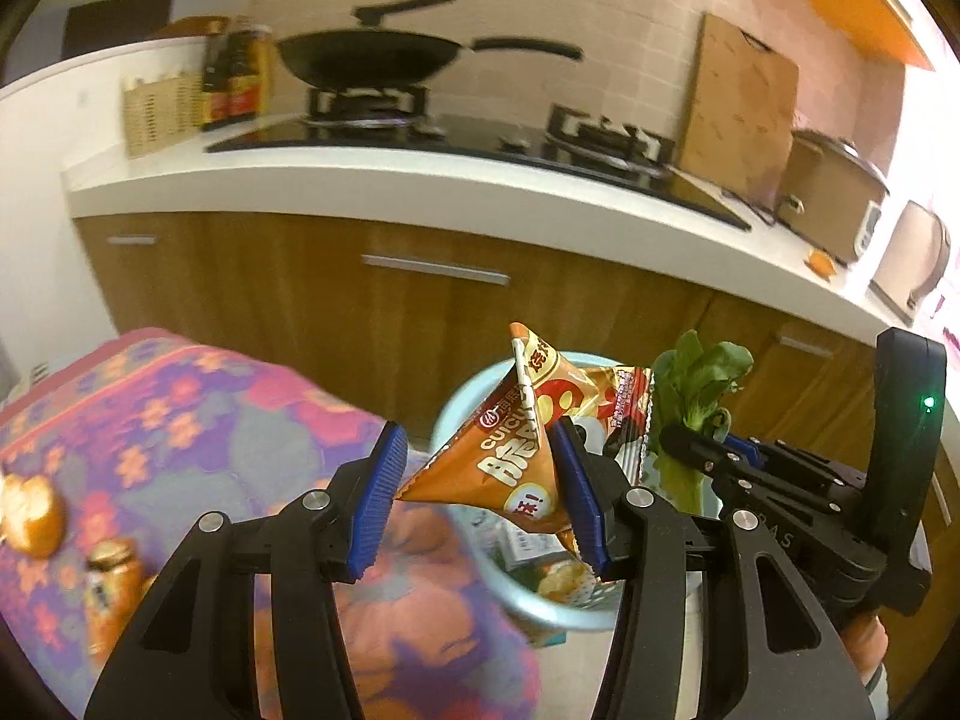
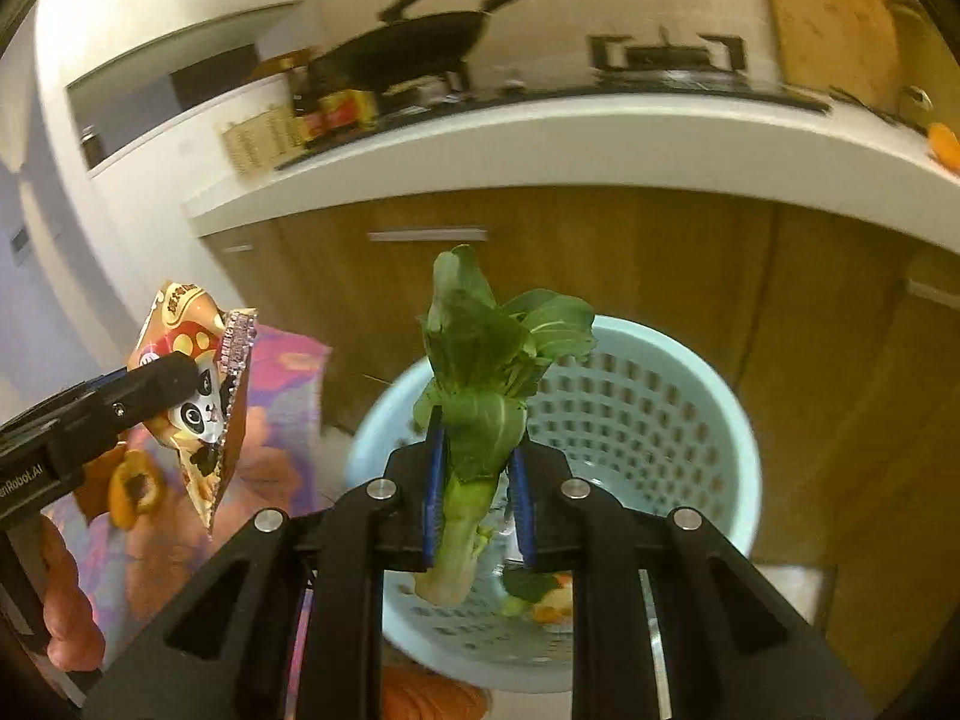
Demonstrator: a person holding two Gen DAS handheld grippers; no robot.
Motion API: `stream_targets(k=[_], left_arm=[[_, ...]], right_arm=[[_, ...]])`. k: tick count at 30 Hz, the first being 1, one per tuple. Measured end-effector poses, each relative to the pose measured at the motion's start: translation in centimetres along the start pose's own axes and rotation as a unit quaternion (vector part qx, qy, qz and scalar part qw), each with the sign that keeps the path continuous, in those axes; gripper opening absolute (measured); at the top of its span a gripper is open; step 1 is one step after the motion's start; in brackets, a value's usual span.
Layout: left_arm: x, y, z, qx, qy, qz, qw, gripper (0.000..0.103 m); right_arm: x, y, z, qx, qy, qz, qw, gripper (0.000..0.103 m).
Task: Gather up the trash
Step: 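Carry the snack bag and greens over the wastebasket and open both grippers, then grasp the panda snack bag with the left gripper while the right gripper grasps an orange peel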
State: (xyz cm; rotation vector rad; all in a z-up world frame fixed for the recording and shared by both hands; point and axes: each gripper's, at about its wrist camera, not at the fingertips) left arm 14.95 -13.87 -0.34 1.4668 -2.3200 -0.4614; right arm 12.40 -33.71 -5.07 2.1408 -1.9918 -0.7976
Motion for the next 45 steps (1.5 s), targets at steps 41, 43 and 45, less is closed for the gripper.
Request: stream_targets(k=[41,43,45], left_arm=[[-0.6,7.2,0.5,0.044,-0.006,-0.041,0.9982,0.060],[-1.9,9.0,0.9,0.053,-0.003,-0.059,0.9969,0.062],[-3.3,10.6,1.5,0.059,0.001,-0.079,0.9952,0.063]], right_arm=[[-5.2,0.9,-0.1,-0.025,0.025,-0.055,0.998,0.042],[-7.3,1.1,0.1,-0.025,0.040,-0.070,0.996,0.043],[-9.5,1.0,0.3,-0.027,0.055,-0.086,0.994,0.045]])
Point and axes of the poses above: each gripper's, at about its wrist camera, not at the fingertips, and y roughly against the way its jaws point, x to its right, z to its underside, and after that the axes turned 12 degrees about x, right-handed
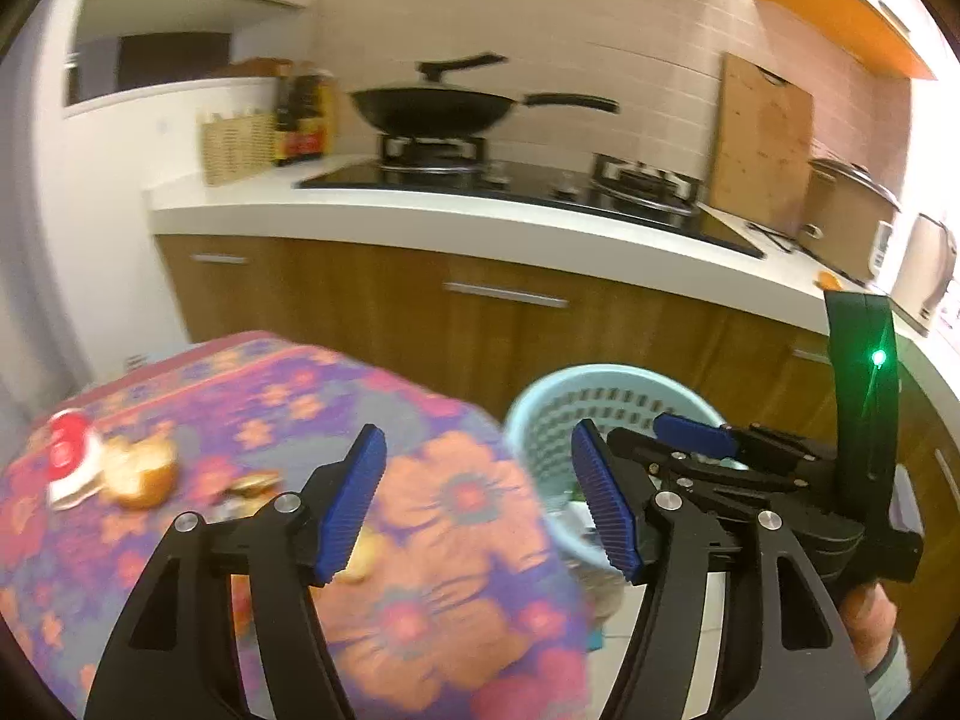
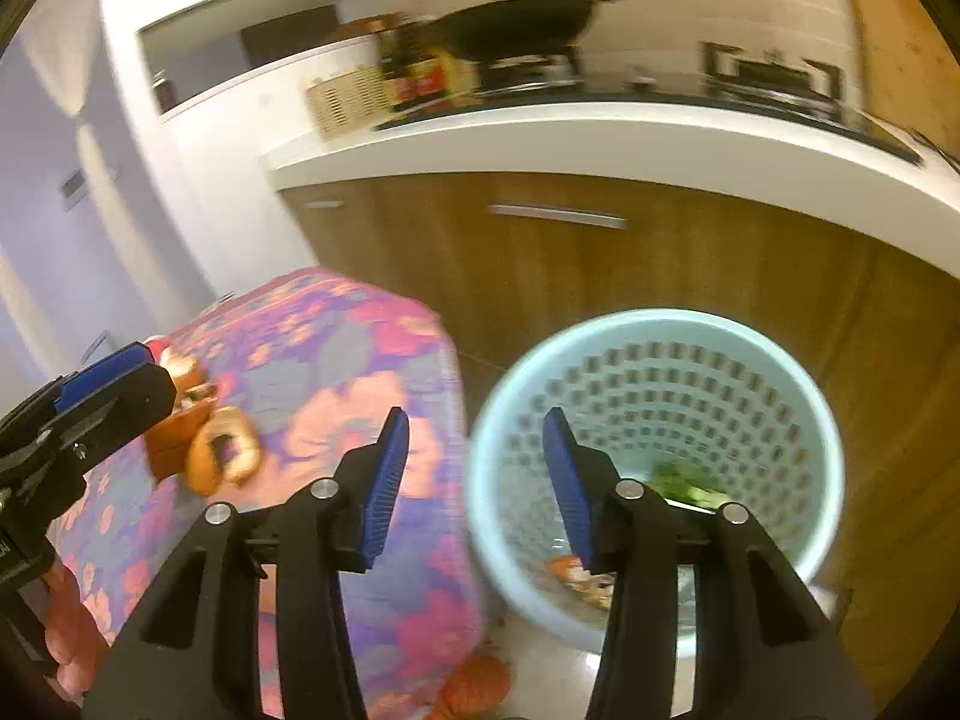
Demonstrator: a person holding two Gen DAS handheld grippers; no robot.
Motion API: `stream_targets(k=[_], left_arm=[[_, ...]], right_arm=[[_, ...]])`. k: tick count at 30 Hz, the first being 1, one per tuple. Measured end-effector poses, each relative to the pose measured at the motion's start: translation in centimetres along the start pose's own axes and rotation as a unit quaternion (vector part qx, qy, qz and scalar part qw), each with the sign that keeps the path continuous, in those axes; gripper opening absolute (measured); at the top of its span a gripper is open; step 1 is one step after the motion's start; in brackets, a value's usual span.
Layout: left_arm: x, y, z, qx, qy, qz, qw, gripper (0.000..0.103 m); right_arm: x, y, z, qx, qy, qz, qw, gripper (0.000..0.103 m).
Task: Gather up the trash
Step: 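Grasp the panda snack bag with the left gripper while the right gripper grasps an orange peel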
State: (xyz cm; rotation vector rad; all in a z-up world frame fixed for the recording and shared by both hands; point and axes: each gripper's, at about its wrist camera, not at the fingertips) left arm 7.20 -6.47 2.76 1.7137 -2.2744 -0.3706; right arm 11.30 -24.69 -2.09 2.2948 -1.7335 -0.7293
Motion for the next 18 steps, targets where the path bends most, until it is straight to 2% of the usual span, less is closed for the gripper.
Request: stream_targets(k=[4,6,11,13,18], left_arm=[[-3.9,2.5,1.0,0.006,0.021,-0.029,0.9993,0.063],[-5.8,3.3,1.5,0.004,0.033,-0.032,0.9989,0.063],[-9.5,4.1,2.5,-0.015,0.045,-0.027,0.9985,0.063],[-10.5,3.9,3.0,-0.028,0.047,-0.013,0.9984,0.063],[-10.8,2.2,4.4,-0.063,0.021,0.000,0.9978,0.061]], right_arm=[[-4.1,-1.0,0.3,-0.004,0.027,-0.032,0.999,0.046],[-6.3,-1.7,0.5,-0.006,0.041,-0.050,0.998,0.046],[-10.0,-3.8,1.0,-0.014,0.051,-0.088,0.995,0.046],[-10.9,-4.4,1.3,-0.018,0.052,-0.094,0.994,0.046],[-12.0,-6.4,1.1,-0.029,0.042,-0.108,0.993,0.046]])
Point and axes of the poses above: each gripper's, at about its wrist camera, not at the fingertips, and y roughly against the way its jaws point, x to its right, z to its underside, and after that the axes turned 12 degrees about x, right-handed
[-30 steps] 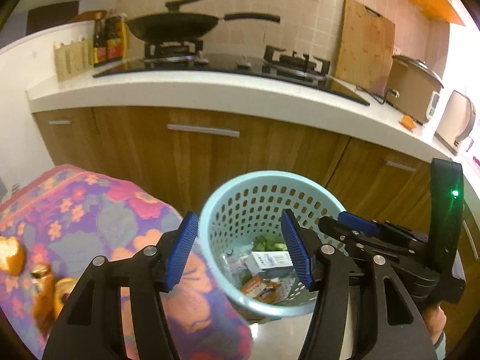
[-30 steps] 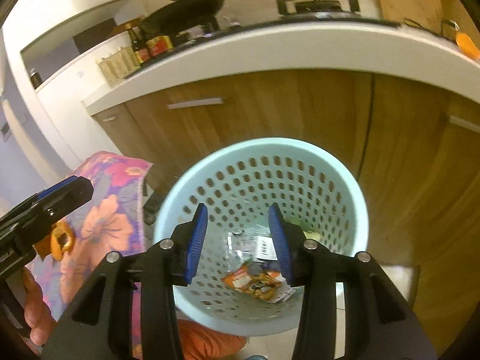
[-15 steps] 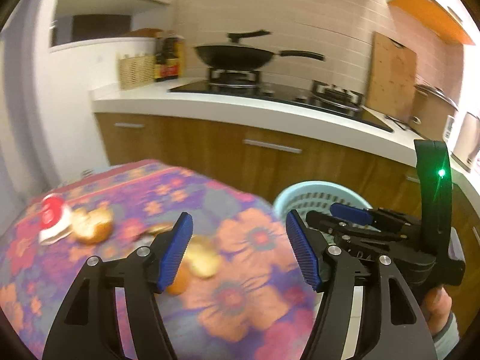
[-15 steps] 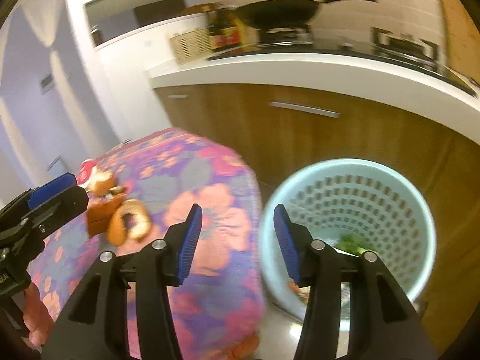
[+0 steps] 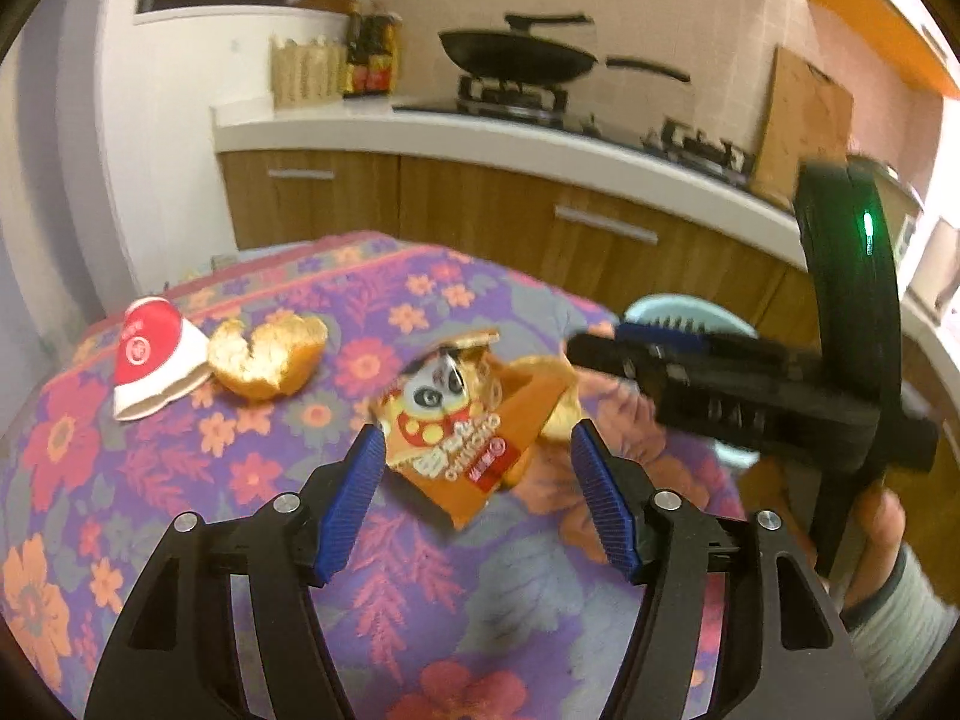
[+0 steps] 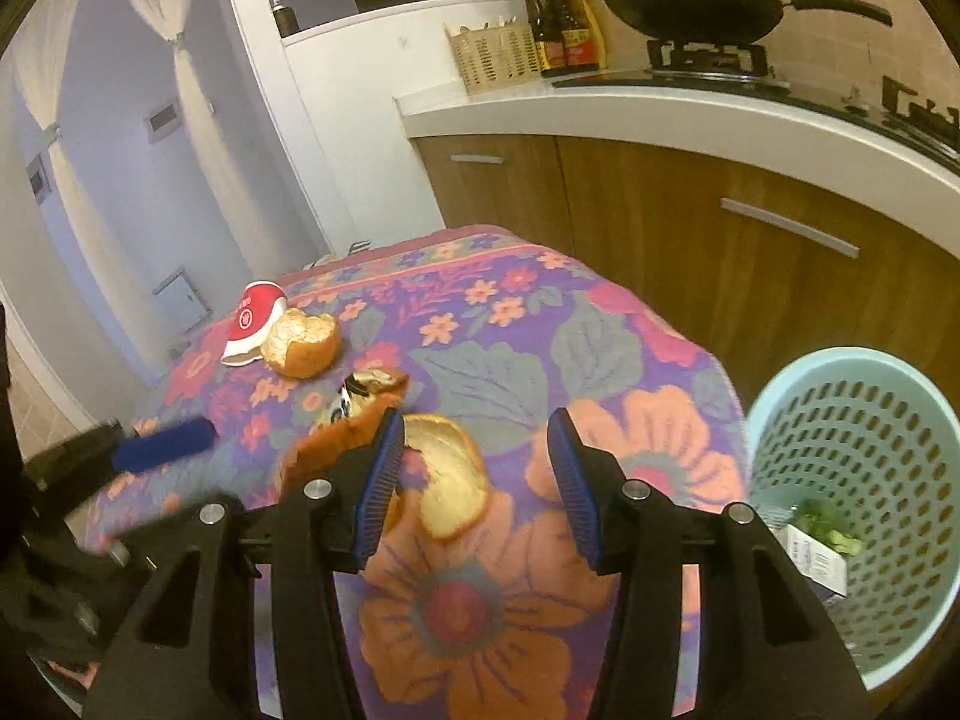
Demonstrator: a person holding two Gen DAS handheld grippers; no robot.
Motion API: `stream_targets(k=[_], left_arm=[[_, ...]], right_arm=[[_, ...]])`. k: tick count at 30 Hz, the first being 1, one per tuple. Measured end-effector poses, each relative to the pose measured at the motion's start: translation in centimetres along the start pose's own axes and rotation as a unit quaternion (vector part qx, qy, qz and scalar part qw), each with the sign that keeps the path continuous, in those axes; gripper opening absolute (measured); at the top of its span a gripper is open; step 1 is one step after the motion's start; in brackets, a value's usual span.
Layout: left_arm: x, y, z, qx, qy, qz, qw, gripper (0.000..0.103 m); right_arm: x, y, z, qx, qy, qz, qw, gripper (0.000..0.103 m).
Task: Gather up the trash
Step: 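Grasp the panda snack bag with the left gripper while the right gripper grasps an orange peel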
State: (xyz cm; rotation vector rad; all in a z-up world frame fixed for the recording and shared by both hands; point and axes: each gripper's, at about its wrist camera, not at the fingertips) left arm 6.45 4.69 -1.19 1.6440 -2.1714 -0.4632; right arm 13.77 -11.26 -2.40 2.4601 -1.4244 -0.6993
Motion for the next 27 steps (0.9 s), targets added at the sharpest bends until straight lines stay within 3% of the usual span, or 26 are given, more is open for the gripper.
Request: stream_targets(k=[7,10,12,14,15,22,27], left_arm=[[-0.2,-2.6,0.9,-0.029,-0.025,-0.007,0.9993,0.049],[-0.9,-3.5,1.1,-0.032,-0.008,-0.001,0.9994,0.037],[-1.2,-3.9,1.2,-0.033,0.000,0.000,0.9994,0.035],[-1.5,-4.2,1.4,-0.035,0.009,0.001,0.9994,0.022],[-1.9,-4.3,1.6,-0.033,0.021,0.004,0.9992,0.009],[-4.2,-2.9,1.5,0.007,0.087,0.008,0.9962,0.004],[-5.8,-1.7,1.5,0.037,0.130,0.017,0.9907,0.002]], right_arm=[[0.3,-1.8,0.3,-0.018,-0.015,-0.005,1.000,0.046],[0.5,-2.0,0.4,-0.020,-0.018,-0.006,1.000,0.046],[0.5,-2.1,0.3,-0.022,-0.017,-0.007,1.000,0.046],[0.2,-2.1,0.3,-0.022,-0.011,-0.006,1.000,0.052],[0.0,-2.1,0.3,-0.022,-0.005,-0.004,1.000,0.055],[-1.9,-3.1,0.5,-0.045,0.046,0.011,0.998,0.075],[-3.5,-4.3,1.0,-0.071,0.086,0.017,0.994,0.075]])
Point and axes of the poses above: each gripper's, at about its wrist camera, not at the fingertips, and y roughly against the way its jaws point, x to its right, z to its underside, and after that the axes turned 12 degrees about x, right-handed
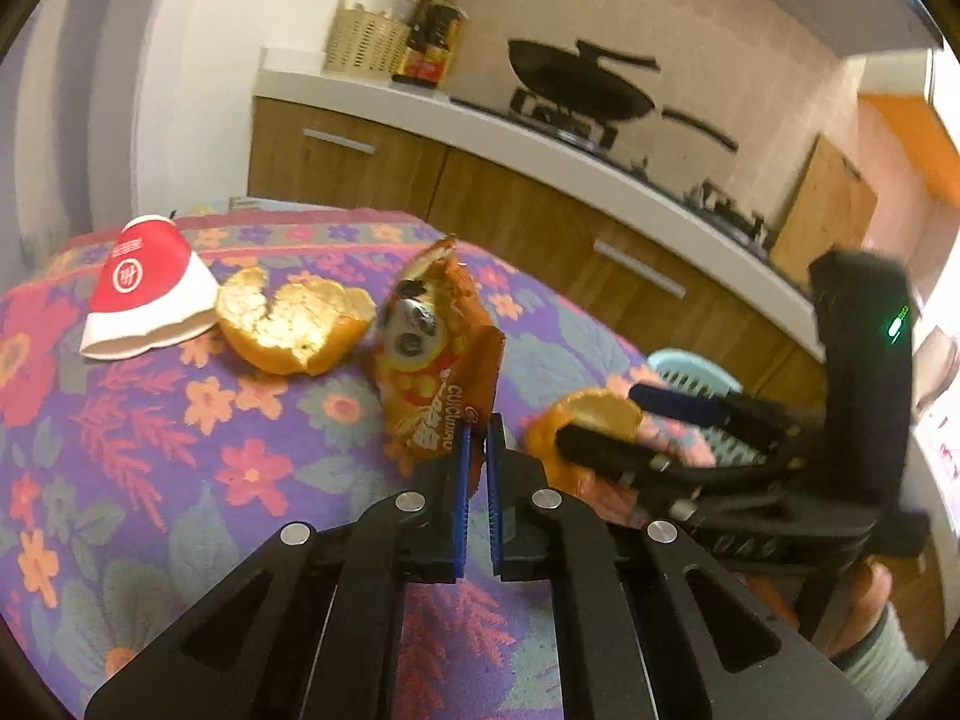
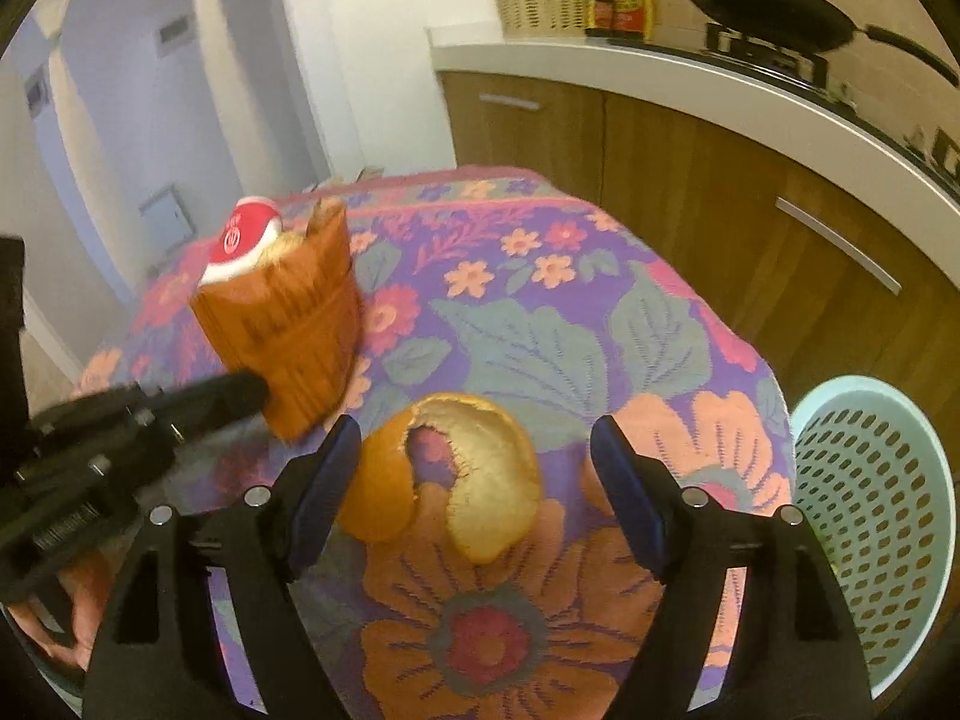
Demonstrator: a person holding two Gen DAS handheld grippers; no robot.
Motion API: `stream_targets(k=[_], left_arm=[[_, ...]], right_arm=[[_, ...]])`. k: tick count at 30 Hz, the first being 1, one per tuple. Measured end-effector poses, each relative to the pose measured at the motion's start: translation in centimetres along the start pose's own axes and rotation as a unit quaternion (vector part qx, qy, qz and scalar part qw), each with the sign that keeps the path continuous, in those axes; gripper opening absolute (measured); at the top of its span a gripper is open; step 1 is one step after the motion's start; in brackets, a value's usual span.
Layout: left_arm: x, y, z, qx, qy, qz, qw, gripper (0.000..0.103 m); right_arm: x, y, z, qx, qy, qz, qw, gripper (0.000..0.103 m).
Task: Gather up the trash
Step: 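Grasp the panda snack bag with the left gripper while the right gripper grasps an orange peel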
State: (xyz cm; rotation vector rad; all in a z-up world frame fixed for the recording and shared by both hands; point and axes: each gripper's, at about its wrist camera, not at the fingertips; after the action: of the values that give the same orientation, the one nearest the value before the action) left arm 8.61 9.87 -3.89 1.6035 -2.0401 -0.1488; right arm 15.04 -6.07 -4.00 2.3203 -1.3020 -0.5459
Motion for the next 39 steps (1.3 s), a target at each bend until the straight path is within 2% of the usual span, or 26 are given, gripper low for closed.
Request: stream_targets(k=[4,6,7,11,15,20,21,23,24,25,29,32,33,34,37,39], left_arm=[[-0.4,0.4,-0.1,0.009,0.015,0.004,0.9998,0.000],[-0.3,0.4,-0.1,0.010,0.014,0.003,0.9998,0.000],[-0.3,0.4,-0.1,0.010,0.014,0.003,0.9998,0.000],[-0.6,0.6,-0.2,0.014,0.020,0.004,0.9997,0.000],[-0.8,0.7,0.0,0.010,0.024,0.009,0.9996,0.000],[-0.2,0.4,0.2,-0.008,0.003,0.020,0.9998,0.002],[0.1,0.4,0.3,-0.011,-0.004,0.024,0.9996,0.008],[0.6,0.5,0.3,-0.014,-0.022,0.029,0.9992,0.030],[1.0,0.5,0.2,-0.012,-0.037,0.023,0.9990,0.048],[1.4,0.5,0.0,-0.010,-0.054,0.017,0.9983,0.053],[3.5,-0.9,-0.1,-0.037,-0.110,0.030,0.9928,0.053],[5.4,-2.2,0.6,-0.054,-0.164,0.028,0.9845,0.052],[5.7,-2.6,0.7,-0.060,-0.170,0.031,0.9832,0.044],[5.8,-2.9,0.9,-0.065,-0.170,0.034,0.9827,0.032],[5.8,-3.5,1.2,-0.074,-0.166,0.030,0.9829,0.013],[5.7,-3.4,1.3,-0.074,-0.165,0.023,0.9833,0.009]], right_arm=[[-1.1,-0.8,0.1,-0.017,0.027,0.012,0.999,0.073],[-1.1,-0.9,0.3,-0.022,0.028,0.009,0.999,0.059],[-1.1,-1.0,0.4,-0.026,0.025,0.006,0.999,0.040],[-0.5,-0.7,0.4,-0.020,0.007,-0.004,1.000,0.017],[0.3,-0.3,0.4,-0.011,-0.012,-0.001,1.000,0.016],[1.2,-0.3,0.3,-0.009,-0.033,0.000,0.999,0.016],[1.3,-0.2,0.3,-0.008,-0.038,0.000,0.999,0.016],[2.1,-0.2,0.3,-0.007,-0.058,-0.004,0.998,0.016],[2.3,-0.2,0.3,-0.007,-0.064,-0.005,0.998,0.016],[2.6,-0.3,0.3,-0.008,-0.071,-0.009,0.997,0.016],[2.9,-0.4,0.2,-0.009,-0.081,-0.018,0.997,0.016],[3.2,-0.3,0.2,-0.007,-0.090,-0.024,0.996,0.016],[3.4,-0.2,0.3,-0.006,-0.097,-0.028,0.995,0.016],[3.6,-0.2,0.3,-0.005,-0.104,-0.031,0.994,0.016],[4.6,0.4,0.5,0.008,-0.129,-0.045,0.991,0.016],[5.2,1.1,0.6,0.023,-0.139,-0.043,0.989,0.016]])
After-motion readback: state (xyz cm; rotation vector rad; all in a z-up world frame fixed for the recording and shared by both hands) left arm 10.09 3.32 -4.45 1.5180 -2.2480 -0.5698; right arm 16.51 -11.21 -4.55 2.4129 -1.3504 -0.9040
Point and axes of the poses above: each gripper's, at about its wrist camera, not at the fingertips, and y roughly against the way its jaws point, x to its right, z to its underside, and after that the axes turned 12 degrees about x, right-handed
